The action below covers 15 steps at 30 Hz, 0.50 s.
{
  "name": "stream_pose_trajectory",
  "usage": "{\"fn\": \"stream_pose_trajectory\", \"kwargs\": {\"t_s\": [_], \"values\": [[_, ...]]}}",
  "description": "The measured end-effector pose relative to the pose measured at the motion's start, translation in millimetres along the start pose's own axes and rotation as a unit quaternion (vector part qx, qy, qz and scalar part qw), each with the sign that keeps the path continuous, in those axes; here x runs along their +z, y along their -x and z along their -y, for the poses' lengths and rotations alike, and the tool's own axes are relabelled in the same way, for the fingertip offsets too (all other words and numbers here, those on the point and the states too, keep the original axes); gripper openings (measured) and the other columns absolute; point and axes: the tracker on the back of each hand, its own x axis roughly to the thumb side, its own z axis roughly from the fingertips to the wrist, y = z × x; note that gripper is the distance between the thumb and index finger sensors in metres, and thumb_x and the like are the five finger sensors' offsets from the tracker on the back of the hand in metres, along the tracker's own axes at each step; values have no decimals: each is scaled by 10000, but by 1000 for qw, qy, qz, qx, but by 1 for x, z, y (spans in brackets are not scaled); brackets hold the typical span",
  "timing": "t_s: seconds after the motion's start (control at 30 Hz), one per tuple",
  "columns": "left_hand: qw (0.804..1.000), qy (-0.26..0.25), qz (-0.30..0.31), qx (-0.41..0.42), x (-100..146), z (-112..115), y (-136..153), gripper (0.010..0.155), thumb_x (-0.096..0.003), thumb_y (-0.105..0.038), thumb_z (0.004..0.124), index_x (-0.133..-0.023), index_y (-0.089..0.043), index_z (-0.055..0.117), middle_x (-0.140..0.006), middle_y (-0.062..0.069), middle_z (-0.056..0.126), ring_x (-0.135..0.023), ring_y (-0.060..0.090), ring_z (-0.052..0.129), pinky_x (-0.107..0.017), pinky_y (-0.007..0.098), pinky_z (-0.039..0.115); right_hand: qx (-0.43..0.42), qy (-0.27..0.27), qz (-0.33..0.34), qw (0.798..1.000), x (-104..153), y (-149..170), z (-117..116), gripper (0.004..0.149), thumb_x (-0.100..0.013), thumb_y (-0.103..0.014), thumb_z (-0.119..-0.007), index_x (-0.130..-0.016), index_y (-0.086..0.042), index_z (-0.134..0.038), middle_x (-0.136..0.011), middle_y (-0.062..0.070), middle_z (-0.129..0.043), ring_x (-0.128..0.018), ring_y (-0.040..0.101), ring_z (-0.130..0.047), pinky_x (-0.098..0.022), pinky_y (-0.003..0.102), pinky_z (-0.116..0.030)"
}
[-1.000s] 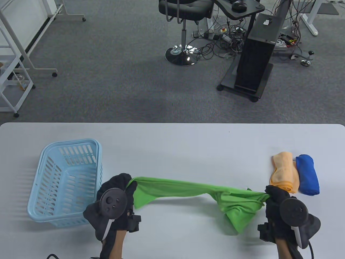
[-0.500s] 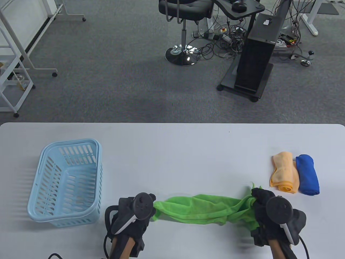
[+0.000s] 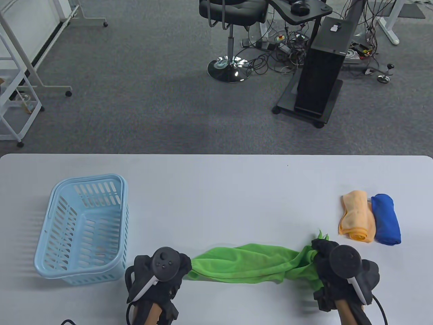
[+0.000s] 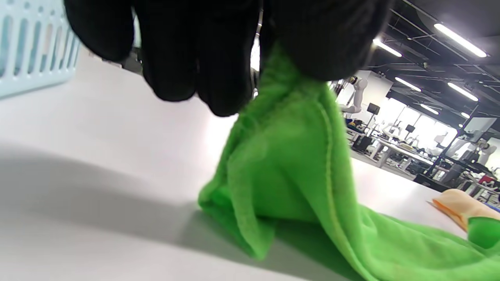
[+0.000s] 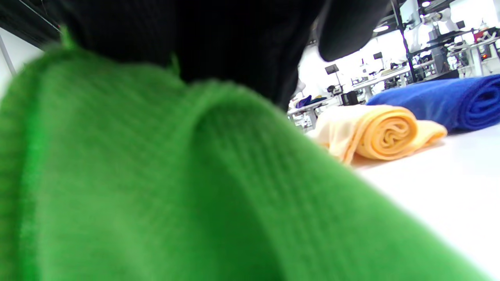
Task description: Roll rectangular towel into towel roll
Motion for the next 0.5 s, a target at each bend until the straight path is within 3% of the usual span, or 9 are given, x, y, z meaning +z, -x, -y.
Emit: {"fn": "stream_pose_trajectory", "kwargs": {"t_s": [0.17,0.23,0.27,0.33,0.43,0.5], "values": [[1000,-7,-7,-10,0,-2,-2,412,-411,-342,781,-793,-260,909,-872,108,952,-845,388,905,-616,616,679,-15,-14,6,1000,1,-4,-1,492,-306,-354,-819,-784,-242,-848,-768,41,-886,-656,243,-956,-649,585,-613],[999,-21,-13,-21,1,-3,-2,413,-415,-349,768,-807,-294,885,-818,97,1015,-791,371,971,-590,591,724,-104,-73,25,992,2,-7,-4,579,-303,-439,-808,-854,-261,-798,-835,24,-846,-727,233,-930,-659,581,-605],[999,-29,-17,-24,0,-4,-1,414,-414,-348,767,-808,-294,884,-769,95,1051,-743,363,1012,-565,578,755,-173,-130,35,976,3,-11,-6,668,-297,-461,-815,-919,-230,-740,-908,64,-769,-795,287,-860,-671,616,-549],[997,-60,-32,-35,3,-10,-1,413,-414,-354,769,-807,-302,886,-686,75,1095,-670,330,1063,-529,555,793,-222,-181,54,957,9,-19,-4,779,-276,-492,-830,-984,-210,-666,-982,92,-676,-858,335,-786,-682,645,-502],[990,-133,-44,-19,11,-23,1,415,-412,-359,775,-802,-282,893,-572,52,1125,-570,294,1103,-485,533,825,-128,-155,84,976,11,-21,6,833,-264,-553,-802,-1007,-224,-618,-1006,78,-638,-880,312,-773,-686,631,-520],[981,-185,-56,-15,17,-31,3,418,-413,-357,776,-803,-259,893,-527,49,1124,-532,281,1107,-470,526,831,-80,-105,63,989,10,-15,12,735,-299,-459,-803,-977,-211,-665,-980,90,-671,-854,304,-802,-677,624,-540]]}}
